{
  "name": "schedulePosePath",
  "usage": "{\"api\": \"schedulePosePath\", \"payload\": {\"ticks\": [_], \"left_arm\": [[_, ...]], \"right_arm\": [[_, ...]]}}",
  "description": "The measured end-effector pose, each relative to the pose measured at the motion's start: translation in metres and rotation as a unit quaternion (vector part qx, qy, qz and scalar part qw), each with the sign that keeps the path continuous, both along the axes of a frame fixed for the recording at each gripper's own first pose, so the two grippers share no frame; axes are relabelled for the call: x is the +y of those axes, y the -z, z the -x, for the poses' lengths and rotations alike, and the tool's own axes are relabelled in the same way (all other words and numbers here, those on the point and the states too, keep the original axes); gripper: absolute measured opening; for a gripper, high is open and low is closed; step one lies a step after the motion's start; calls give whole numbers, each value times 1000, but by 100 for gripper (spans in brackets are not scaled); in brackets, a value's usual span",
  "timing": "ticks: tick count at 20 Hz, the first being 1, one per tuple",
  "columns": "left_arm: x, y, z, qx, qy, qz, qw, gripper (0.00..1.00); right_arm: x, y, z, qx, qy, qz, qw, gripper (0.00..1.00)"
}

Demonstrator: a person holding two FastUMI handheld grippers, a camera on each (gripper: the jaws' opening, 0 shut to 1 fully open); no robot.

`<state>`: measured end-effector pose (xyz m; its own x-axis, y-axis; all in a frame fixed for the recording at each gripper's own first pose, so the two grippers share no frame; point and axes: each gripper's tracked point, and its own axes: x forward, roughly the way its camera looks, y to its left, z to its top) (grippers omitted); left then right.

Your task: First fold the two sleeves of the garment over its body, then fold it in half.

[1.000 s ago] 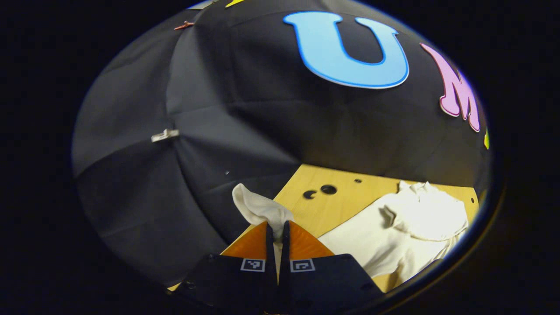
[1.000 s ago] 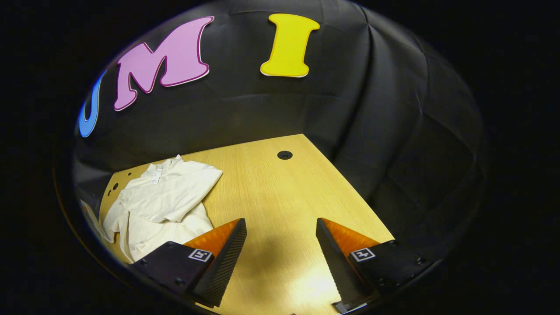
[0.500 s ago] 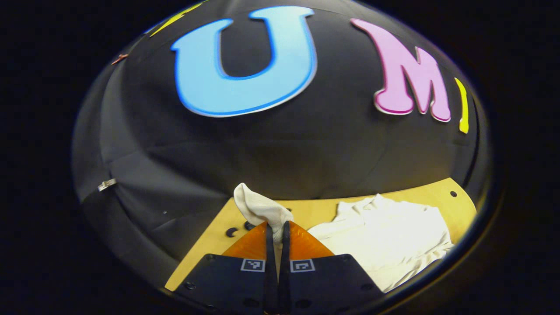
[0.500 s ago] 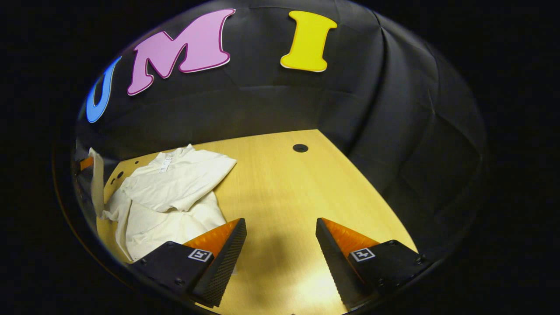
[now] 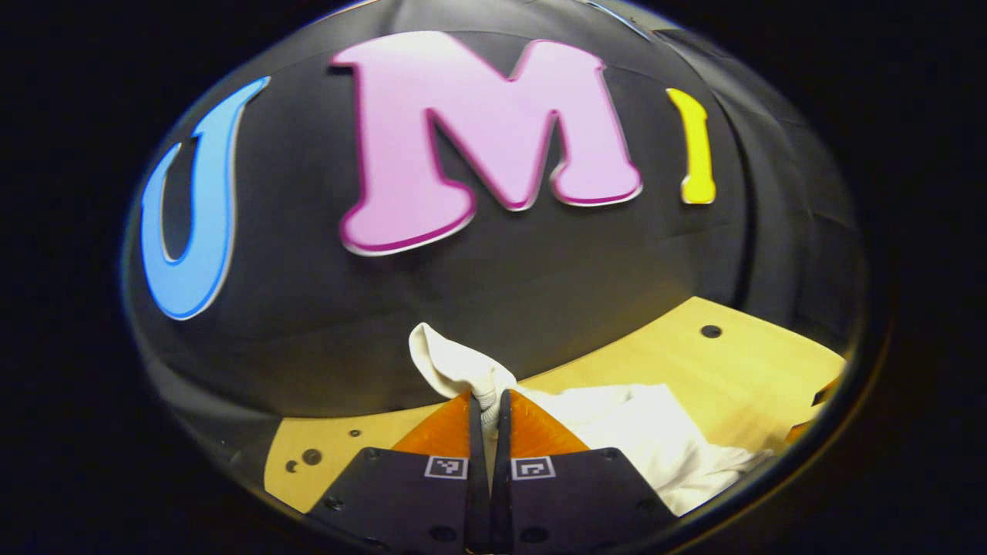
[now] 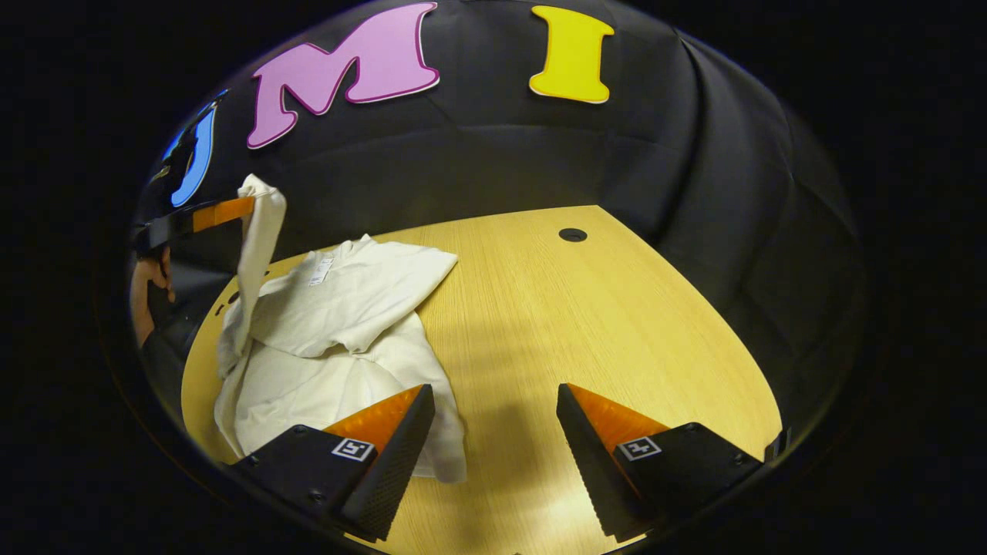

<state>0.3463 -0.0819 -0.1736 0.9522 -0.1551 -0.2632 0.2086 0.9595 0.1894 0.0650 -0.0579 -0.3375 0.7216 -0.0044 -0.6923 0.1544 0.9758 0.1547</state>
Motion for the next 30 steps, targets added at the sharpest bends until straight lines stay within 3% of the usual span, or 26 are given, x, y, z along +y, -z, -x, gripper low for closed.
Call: {"api": "schedulePosePath", "payload": {"ticks": [5,9,11,13,16,19,23,30], "left_arm": [[-89,20,-4,20,62,29,997,6],[-131,53,-3,61,90,66,992,6],[-150,67,2,84,104,88,987,12],[-161,66,9,79,117,99,985,35],[-145,56,24,37,121,66,990,97],[-111,62,52,43,97,61,993,99],[-42,78,100,68,31,75,994,99],[64,149,202,159,-70,82,981,100]], "right_arm": [[-8,12,10,11,3,1,1000,100],[-21,14,15,14,14,0,1000,100],[-25,14,16,11,22,-5,1000,99],[-28,16,18,13,25,-8,1000,99],[-25,15,18,14,19,-8,1000,99],[-18,16,21,15,5,-14,1000,99],[3,19,23,18,-23,-16,999,99],[52,26,26,16,-104,-23,994,99]]}}
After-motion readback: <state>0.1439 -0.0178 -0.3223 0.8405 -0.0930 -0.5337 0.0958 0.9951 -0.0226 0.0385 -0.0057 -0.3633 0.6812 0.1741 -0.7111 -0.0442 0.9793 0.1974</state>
